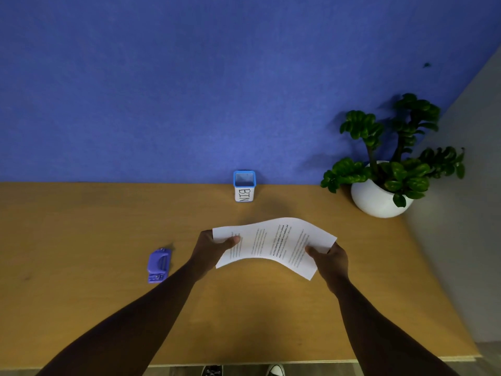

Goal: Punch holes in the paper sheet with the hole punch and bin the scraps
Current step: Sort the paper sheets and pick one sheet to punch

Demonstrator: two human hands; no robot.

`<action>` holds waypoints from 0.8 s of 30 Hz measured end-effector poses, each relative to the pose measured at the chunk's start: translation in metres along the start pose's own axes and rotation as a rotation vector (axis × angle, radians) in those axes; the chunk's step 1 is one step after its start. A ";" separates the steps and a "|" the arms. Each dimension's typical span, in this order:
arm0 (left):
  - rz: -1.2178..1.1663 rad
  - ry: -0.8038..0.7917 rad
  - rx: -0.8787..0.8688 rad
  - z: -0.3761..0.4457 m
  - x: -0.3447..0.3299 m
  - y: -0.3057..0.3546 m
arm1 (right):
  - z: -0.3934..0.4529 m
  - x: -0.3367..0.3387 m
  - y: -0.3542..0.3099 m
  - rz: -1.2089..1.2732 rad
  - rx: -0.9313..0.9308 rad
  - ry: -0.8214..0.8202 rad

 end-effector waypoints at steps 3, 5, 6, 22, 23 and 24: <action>0.009 -0.036 -0.013 0.001 -0.002 -0.001 | 0.000 0.000 0.002 -0.005 -0.013 -0.007; 0.080 -0.034 0.024 0.002 -0.001 -0.008 | 0.000 -0.001 0.007 -0.049 -0.043 -0.006; 0.129 -0.024 0.056 0.002 0.001 -0.013 | 0.000 -0.001 0.009 -0.077 -0.045 -0.009; 0.252 0.045 -0.112 0.020 0.015 0.020 | 0.010 0.000 -0.001 -0.018 0.010 -0.050; 0.232 0.050 -0.114 0.021 0.017 0.021 | 0.011 0.000 -0.001 -0.004 0.001 -0.061; 0.217 0.052 -0.117 0.022 0.019 0.023 | 0.012 -0.001 -0.002 0.013 -0.009 -0.069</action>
Point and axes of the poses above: each hand's wrist, its own z-axis towards the middle knuckle, its own x-axis out of the back of the hand, y = z × x, the point moved 6 cm from there along z, towards the middle knuckle, and after that the axes turned 3 degrees about -x, right-handed, at the moved point
